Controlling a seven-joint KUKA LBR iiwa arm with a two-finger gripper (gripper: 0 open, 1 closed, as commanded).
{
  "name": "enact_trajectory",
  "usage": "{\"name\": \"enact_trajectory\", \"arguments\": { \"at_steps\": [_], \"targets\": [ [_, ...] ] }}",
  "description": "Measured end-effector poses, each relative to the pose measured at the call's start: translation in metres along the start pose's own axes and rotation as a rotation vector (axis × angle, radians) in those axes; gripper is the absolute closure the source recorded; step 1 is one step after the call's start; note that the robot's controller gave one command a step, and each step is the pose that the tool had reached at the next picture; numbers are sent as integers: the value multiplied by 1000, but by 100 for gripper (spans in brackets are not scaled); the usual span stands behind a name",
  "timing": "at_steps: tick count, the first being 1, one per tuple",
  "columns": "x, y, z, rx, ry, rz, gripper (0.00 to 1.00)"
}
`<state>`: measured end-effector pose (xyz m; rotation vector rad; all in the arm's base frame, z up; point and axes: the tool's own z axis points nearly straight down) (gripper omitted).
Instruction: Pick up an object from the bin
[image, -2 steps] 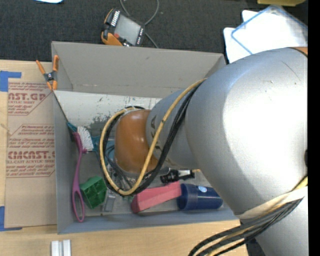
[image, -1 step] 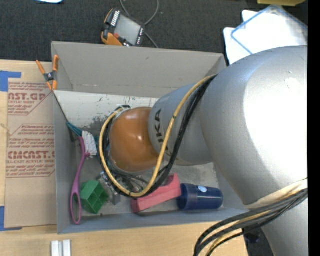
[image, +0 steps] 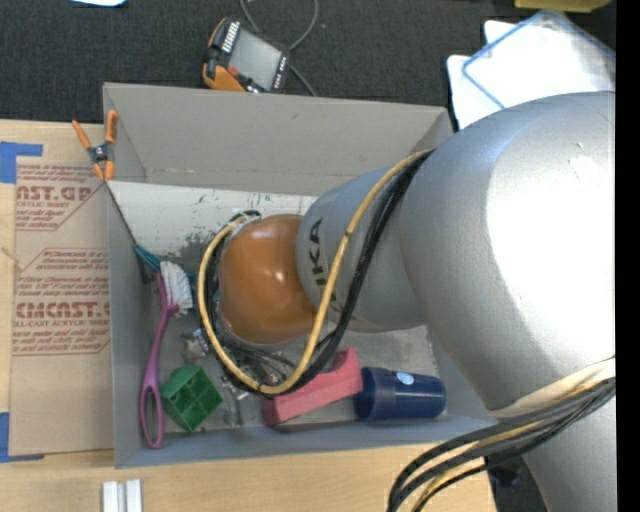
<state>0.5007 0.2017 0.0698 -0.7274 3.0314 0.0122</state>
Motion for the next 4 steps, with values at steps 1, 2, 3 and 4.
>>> {"name": "enact_trajectory", "arguments": {
  "at_steps": [1,2,3,4],
  "targets": [
    [0,0,0,-1,0,0,0],
    [13,8,-1,1,-5,-279,0],
    [7,26,-1,1,-9,-329,0],
    [18,0,-1,1,-8,-659,100]
  ]
}}
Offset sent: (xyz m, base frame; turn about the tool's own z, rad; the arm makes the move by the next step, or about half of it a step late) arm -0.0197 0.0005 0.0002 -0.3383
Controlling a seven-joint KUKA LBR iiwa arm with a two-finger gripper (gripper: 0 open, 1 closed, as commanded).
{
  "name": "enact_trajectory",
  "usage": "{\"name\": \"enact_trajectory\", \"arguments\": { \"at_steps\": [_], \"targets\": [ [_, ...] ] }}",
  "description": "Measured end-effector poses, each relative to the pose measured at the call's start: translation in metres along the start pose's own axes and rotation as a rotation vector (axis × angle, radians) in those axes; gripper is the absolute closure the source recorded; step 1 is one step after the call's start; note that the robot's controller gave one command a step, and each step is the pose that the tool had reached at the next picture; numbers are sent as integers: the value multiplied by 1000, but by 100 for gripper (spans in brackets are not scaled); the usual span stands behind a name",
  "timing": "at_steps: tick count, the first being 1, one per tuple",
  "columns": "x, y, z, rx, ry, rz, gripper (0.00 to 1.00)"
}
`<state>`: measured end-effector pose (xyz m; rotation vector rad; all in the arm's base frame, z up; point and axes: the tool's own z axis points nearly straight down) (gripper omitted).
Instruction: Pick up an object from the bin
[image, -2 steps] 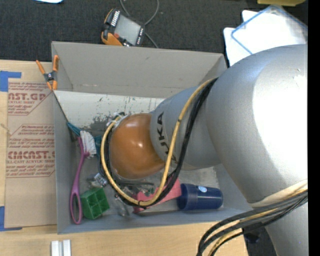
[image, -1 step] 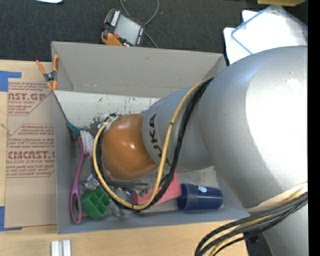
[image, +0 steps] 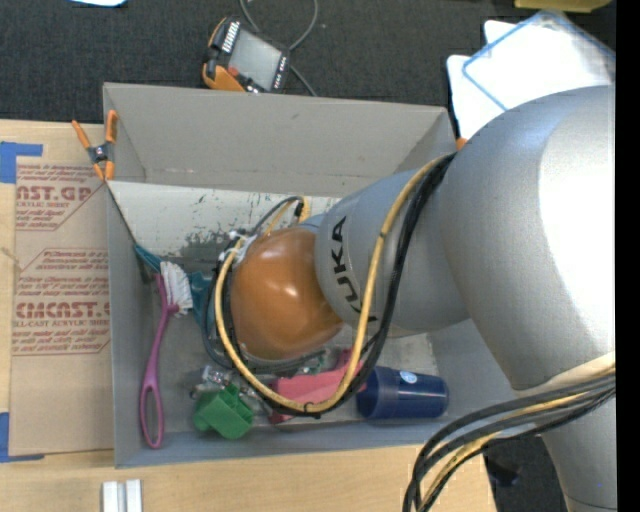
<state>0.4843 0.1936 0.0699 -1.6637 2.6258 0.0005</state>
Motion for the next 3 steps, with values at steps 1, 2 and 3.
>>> {"name": "enact_trajectory", "arguments": {
  "at_steps": [1,2,3],
  "targets": [
    [0,0,0,0,0,0,100],
    [24,-12,-3,-2,-2,14,100],
    [24,-12,-3,-2,-3,13,100]
  ]
}}
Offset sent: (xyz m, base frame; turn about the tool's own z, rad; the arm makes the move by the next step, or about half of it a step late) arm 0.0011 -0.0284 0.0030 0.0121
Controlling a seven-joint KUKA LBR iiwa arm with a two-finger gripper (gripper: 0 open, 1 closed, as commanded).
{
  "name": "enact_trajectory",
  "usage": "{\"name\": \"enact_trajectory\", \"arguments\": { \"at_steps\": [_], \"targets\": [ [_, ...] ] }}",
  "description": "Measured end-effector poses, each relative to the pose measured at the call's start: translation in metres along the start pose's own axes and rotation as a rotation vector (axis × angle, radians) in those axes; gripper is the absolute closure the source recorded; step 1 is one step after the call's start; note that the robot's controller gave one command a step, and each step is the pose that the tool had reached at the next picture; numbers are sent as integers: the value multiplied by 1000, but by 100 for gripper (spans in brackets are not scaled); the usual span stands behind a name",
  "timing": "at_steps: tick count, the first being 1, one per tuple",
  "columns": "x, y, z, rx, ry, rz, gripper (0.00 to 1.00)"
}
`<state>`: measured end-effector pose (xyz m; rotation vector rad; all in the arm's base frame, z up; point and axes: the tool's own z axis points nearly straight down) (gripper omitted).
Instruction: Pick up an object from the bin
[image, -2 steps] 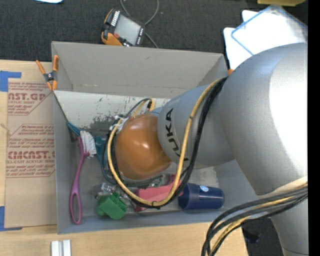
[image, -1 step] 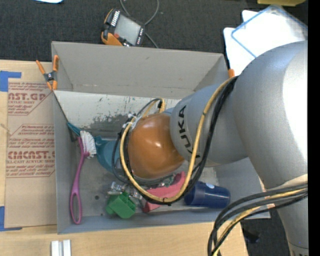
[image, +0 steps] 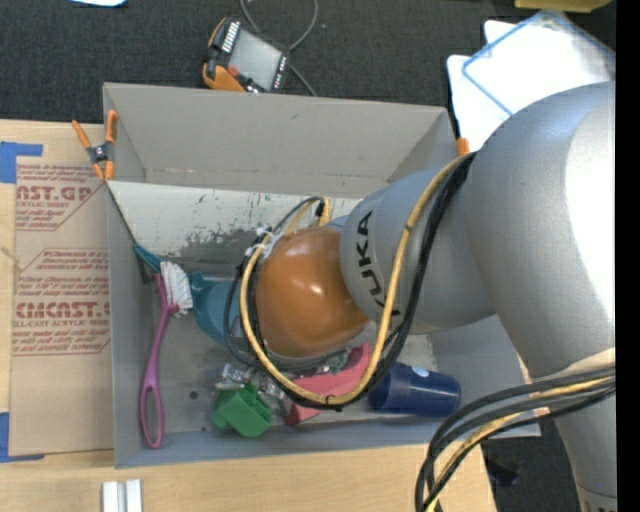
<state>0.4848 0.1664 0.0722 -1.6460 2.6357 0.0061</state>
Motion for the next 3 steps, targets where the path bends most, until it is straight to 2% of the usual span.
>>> {"name": "enact_trajectory", "arguments": {
  "at_steps": [1,2,3],
  "targets": [
    [12,-5,-1,-2,-4,-11,100],
    [12,1,-8,-2,-5,13,100],
    [10,-9,-119,1,-8,55,100]
  ]
}}
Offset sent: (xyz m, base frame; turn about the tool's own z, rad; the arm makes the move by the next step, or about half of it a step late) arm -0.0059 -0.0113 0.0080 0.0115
